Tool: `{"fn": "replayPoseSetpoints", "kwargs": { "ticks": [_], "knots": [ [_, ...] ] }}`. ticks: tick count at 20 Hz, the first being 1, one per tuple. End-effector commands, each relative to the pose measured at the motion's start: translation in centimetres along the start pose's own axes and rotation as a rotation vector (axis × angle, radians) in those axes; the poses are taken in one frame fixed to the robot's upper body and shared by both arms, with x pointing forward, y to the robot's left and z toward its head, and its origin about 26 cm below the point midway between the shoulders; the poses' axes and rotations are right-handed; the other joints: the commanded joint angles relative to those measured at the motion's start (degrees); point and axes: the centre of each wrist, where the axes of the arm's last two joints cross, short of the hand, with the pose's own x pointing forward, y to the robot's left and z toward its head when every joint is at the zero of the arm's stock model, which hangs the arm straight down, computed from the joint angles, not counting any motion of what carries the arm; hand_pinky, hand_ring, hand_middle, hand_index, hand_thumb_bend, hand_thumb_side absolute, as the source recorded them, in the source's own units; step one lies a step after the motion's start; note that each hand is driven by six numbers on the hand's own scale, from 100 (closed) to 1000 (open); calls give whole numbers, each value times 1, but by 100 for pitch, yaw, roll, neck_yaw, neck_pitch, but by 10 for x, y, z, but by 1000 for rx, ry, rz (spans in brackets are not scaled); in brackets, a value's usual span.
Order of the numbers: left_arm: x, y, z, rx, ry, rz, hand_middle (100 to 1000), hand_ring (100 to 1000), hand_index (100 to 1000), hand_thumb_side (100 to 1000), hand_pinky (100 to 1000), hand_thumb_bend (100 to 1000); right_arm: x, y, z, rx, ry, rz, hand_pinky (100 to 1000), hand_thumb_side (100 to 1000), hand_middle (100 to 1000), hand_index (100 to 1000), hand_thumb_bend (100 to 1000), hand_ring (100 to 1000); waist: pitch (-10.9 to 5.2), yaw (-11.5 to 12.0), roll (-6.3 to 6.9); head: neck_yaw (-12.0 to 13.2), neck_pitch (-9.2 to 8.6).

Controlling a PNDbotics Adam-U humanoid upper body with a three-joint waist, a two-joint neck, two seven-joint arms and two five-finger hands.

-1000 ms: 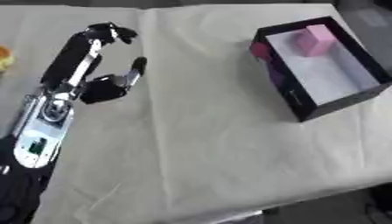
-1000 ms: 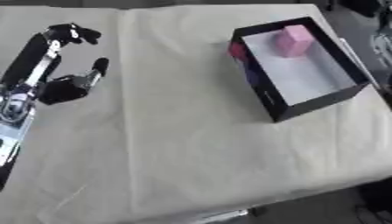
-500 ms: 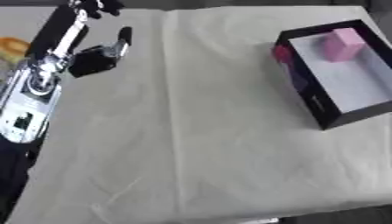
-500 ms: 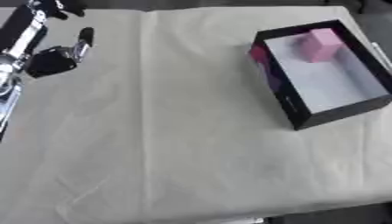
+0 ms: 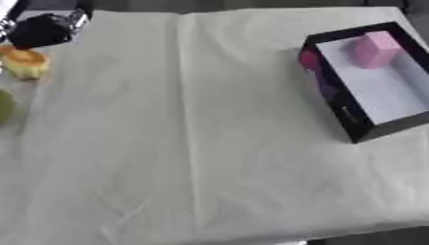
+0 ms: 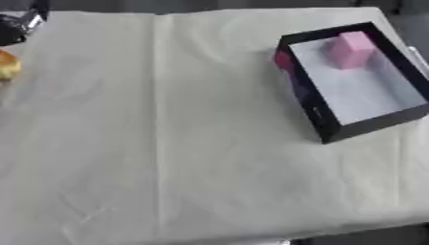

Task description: Pick up the objects with one hand, pass them to the other hand, and then place them into the box on the other side of the table.

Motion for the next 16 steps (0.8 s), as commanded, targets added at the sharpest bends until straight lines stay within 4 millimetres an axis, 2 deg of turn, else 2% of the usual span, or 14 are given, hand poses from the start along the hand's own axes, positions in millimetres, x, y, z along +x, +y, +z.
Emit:
{"fn": "replayPoseSetpoints", "kwargs": {
  "ticks": [1, 4, 5, 6, 7, 16],
  "knots": [
    [-22, 31, 10, -12, 67, -61, 686, 808, 829, 643, 786, 283, 11, -5, -2, -11, -38, 13, 707, 144, 853, 883, 271, 807, -152, 0, 85, 92, -43],
    [-44, 37, 20, -65, 148, -81, 694, 812, 832, 676, 791, 297, 11, -6, -2, -17, -34, 17, 705, 145, 854, 883, 270, 806, -158, 22, 104, 197, -47],
    [-50, 39, 23, -80, 169, -86, 700, 815, 835, 661, 794, 253, 11, -6, -2, -18, -34, 17, 703, 146, 854, 884, 269, 806, -160, 29, 107, 237, -51],
    [-55, 40, 26, -94, 187, -90, 701, 816, 835, 697, 795, 305, 11, -6, -2, -19, -35, 16, 703, 146, 854, 884, 267, 806, -161, 34, 108, 271, -54],
    [-60, 41, 29, -110, 206, -88, 703, 818, 837, 735, 797, 305, 10, -7, -2, -20, -34, 17, 702, 148, 853, 883, 264, 805, -163, 38, 109, 312, -58],
    [-89, 55, 57, -284, 313, -138, 739, 836, 848, 809, 814, 477, 6, -8, -1, -24, -16, 34, 703, 154, 852, 882, 269, 803, -183, 78, 132, 587, -93]
  ]
}}
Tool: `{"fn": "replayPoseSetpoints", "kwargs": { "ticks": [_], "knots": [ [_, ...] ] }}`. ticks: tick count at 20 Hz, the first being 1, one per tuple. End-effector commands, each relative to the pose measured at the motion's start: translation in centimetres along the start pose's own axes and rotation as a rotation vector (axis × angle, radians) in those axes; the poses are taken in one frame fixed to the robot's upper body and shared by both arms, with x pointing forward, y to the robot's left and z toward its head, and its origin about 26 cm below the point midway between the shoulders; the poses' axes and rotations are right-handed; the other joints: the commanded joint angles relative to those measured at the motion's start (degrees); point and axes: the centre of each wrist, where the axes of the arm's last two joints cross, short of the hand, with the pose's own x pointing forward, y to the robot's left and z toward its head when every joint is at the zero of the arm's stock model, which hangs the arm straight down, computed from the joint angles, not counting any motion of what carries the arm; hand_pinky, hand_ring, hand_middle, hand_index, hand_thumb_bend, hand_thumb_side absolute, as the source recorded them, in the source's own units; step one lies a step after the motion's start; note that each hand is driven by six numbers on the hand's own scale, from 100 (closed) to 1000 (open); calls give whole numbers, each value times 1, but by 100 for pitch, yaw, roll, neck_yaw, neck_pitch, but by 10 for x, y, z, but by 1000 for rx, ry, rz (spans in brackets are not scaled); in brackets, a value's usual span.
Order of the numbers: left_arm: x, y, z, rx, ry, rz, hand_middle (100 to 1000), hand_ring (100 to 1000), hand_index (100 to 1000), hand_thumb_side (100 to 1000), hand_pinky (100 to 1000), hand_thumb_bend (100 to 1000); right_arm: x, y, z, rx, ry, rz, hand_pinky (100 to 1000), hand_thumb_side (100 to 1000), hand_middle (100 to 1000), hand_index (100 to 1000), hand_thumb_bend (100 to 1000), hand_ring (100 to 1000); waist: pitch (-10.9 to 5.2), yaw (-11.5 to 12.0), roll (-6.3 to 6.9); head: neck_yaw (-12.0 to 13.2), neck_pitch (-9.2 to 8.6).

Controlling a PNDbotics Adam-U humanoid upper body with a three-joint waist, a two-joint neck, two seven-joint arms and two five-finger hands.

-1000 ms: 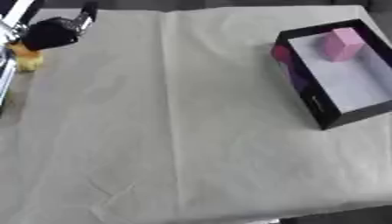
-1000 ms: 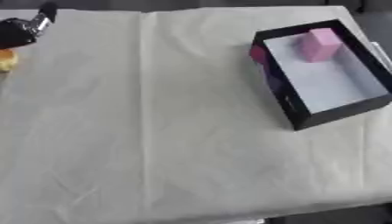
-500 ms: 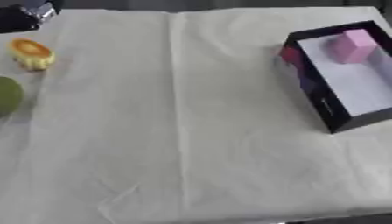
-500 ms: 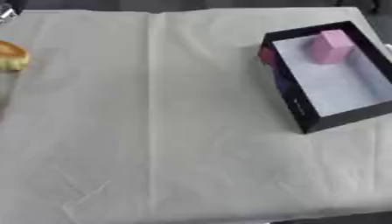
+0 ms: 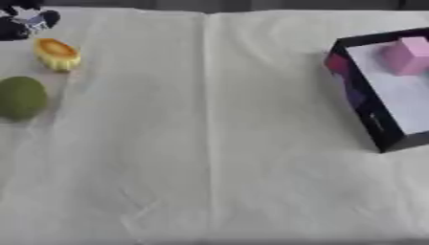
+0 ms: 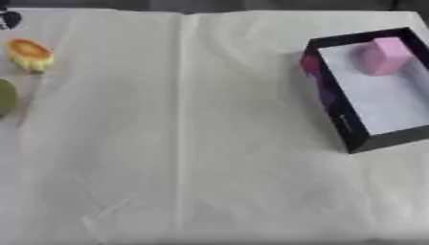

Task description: Pick up the objects with one hand, pass them to the other hand, and then place them into the box on the other side of the table.

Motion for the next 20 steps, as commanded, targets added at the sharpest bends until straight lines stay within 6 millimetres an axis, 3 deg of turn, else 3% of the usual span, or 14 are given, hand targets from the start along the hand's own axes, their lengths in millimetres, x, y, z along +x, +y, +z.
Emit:
{"fn": "replayPoseSetpoints", "kwargs": {
  "ticks": [1, 5, 13, 20],
  "knots": [
    [-13, 22, 16, -26, 41, -65, 744, 839, 850, 812, 817, 506, 9, -5, -3, -10, -31, 23, 703, 155, 852, 882, 270, 803, -186, 12, 86, 107, -93],
    [-24, 24, 25, -107, 57, -118, 757, 848, 855, 801, 825, 588, 8, -6, -3, -10, -25, 30, 703, 156, 852, 881, 271, 802, -196, 23, 91, 185, -114],
    [-41, 33, 39, -227, 100, -187, 778, 859, 862, 735, 837, 664, 3, -4, -1, -4, -6, 40, 703, 162, 849, 880, 273, 800, -186, 33, 79, 167, -119],
    [-60, 30, 44, -295, 154, -195, 780, 865, 857, 602, 844, 613, 0, -3, 1, 0, 6, 43, 702, 167, 846, 879, 275, 797, -177, 18, 69, 134, -128]
  ]
}}
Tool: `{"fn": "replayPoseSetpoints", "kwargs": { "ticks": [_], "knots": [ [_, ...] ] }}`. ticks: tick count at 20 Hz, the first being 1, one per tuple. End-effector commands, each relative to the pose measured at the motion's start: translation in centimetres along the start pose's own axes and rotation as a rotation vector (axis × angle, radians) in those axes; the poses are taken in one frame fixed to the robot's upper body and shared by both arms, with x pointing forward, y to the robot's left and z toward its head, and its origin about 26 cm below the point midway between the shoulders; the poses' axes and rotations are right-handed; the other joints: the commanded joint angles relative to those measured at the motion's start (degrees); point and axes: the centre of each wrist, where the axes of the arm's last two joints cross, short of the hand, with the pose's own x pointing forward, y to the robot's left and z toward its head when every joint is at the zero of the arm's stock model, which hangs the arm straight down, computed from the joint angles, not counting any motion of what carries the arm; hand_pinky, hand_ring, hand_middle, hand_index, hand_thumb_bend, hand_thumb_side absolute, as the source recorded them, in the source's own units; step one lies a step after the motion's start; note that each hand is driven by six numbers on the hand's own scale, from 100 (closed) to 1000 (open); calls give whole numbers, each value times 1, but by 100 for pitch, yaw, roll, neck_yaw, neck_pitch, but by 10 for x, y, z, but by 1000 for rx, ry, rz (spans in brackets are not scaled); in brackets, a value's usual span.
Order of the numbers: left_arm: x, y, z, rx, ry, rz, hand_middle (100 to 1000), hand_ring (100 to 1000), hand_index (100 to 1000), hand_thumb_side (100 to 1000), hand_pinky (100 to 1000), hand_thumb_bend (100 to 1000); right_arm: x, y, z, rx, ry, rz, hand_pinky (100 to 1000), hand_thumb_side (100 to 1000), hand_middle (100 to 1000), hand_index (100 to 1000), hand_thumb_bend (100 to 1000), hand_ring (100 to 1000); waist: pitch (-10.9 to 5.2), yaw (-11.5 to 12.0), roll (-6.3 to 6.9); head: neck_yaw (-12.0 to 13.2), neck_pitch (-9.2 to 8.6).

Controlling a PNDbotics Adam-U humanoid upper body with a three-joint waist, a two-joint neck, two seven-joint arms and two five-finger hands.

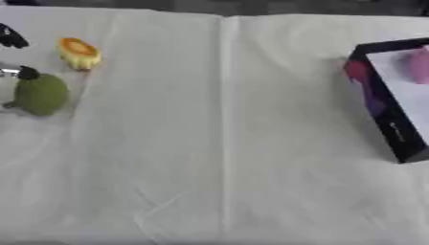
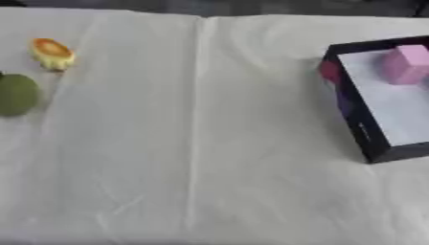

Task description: Pick up the objects with one hand, pass them to the other hand, and then place them into the box on the other side of the table.

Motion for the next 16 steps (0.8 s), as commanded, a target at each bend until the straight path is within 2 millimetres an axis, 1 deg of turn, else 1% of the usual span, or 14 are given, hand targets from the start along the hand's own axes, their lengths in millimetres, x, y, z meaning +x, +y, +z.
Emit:
{"fn": "replayPoseSetpoints", "kwargs": {
  "ticks": [1, 5, 9, 10, 12, 16],
  "knots": [
    [-15, 13, 17, 3, 46, -21, 781, 866, 856, 592, 844, 611, 5, -3, -2, -6, -20, 19, 702, 168, 845, 879, 276, 796, -176, -3, 56, -19, -78],
    [-17, 10, 15, -26, 56, -28, 780, 868, 852, 542, 844, 628, 3, -2, -1, -2, -13, 19, 702, 169, 843, 878, 277, 795, -171, -14, 49, -20, -87],
    [-18, 6, 10, -35, 72, -41, 777, 865, 848, 516, 840, 636, 1, -1, 0, 1, -5, 21, 702, 172, 842, 877, 278, 794, -166, -24, 41, -16, -107],
    [-18, 6, 9, -27, 74, -45, 771, 860, 843, 481, 833, 641, 1, -1, 0, 1, -2, 21, 701, 173, 841, 877, 279, 794, -163, -27, 39, -13, -110],
    [-16, 4, 6, -6, 78, -54, 767, 857, 835, 458, 829, 657, 0, -1, 1, 2, 3, 21, 701, 175, 841, 877, 281, 793, -156, -33, 32, -7, -112],
    [-14, -2, -1, 19, 91, -73, 761, 852, 832, 443, 823, 654, -2, 0, 1, 5, 10, 22, 701, 177, 840, 878, 284, 795, -139, -51, 18, 25, -122]
  ]
}}
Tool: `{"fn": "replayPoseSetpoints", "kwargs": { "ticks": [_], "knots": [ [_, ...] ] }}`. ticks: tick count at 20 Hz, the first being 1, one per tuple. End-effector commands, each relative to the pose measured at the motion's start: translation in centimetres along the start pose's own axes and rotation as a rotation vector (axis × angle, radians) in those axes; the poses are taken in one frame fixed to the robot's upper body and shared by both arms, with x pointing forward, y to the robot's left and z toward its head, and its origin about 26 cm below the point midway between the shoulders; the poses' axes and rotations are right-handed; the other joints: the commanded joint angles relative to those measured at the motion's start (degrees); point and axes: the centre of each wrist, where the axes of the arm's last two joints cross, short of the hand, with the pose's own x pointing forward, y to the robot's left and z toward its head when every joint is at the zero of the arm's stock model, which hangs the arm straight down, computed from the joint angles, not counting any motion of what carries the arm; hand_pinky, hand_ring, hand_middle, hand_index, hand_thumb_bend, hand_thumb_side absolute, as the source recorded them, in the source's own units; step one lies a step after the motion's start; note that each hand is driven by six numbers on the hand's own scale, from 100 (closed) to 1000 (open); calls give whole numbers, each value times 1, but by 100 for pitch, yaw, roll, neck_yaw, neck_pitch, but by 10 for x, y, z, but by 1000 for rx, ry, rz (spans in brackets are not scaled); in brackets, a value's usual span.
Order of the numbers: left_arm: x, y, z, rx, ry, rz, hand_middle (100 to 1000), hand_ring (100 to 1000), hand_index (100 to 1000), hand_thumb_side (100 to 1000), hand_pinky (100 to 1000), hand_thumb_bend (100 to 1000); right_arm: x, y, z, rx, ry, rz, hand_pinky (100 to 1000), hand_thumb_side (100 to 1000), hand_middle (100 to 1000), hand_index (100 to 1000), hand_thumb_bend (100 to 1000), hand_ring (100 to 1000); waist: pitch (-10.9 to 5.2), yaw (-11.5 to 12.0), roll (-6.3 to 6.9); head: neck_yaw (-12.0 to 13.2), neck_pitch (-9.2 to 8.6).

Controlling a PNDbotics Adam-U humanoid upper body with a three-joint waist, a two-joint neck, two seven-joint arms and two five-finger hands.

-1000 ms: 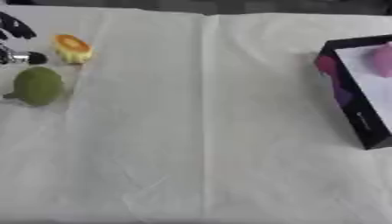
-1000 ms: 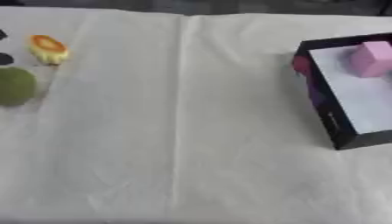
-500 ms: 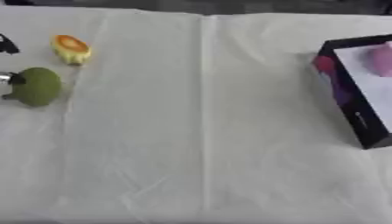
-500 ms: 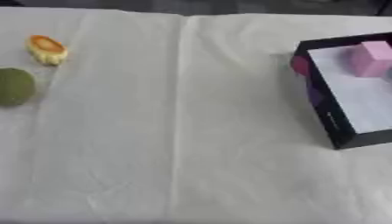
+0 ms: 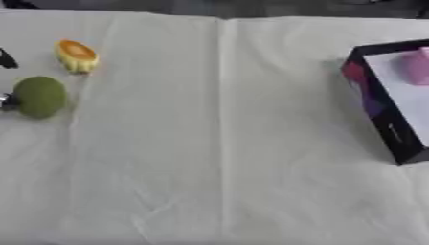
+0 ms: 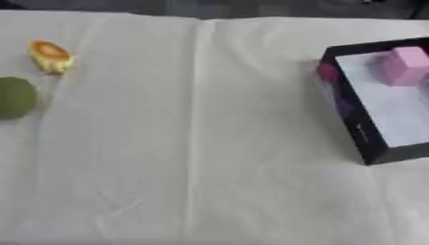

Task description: Pick up the objects with one hand, pass them to the other hand, and then place them into the box on the other side of the table.

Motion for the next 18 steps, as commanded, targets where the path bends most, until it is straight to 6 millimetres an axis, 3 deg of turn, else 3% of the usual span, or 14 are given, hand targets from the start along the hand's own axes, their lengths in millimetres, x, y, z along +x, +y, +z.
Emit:
{"fn": "replayPoseSetpoints", "kwargs": {
  "ticks": [1, 14, 18],
  "knots": [
    [-3, 10, 5, 49, 30, -29, 762, 852, 833, 434, 822, 664, 6, -3, -4, -7, -22, 20, 702, 178, 839, 878, 283, 795, -136, -10, 15, 29, -80],
    [0, -8, -12, 32, 65, -84, 766, 851, 838, 400, 818, 702, 4, -1, -5, 2, -13, 10, 705, 220, 845, 881, 192, 797, -96, -51, -15, 93, -108],
    [-1, -13, -15, 19, 78, -96, 757, 848, 813, 382, 816, 647, 3, 0, -4, 2, -9, 8, 705, 223, 846, 882, 189, 798, -87, -66, -20, 131, -126]
  ]
}}
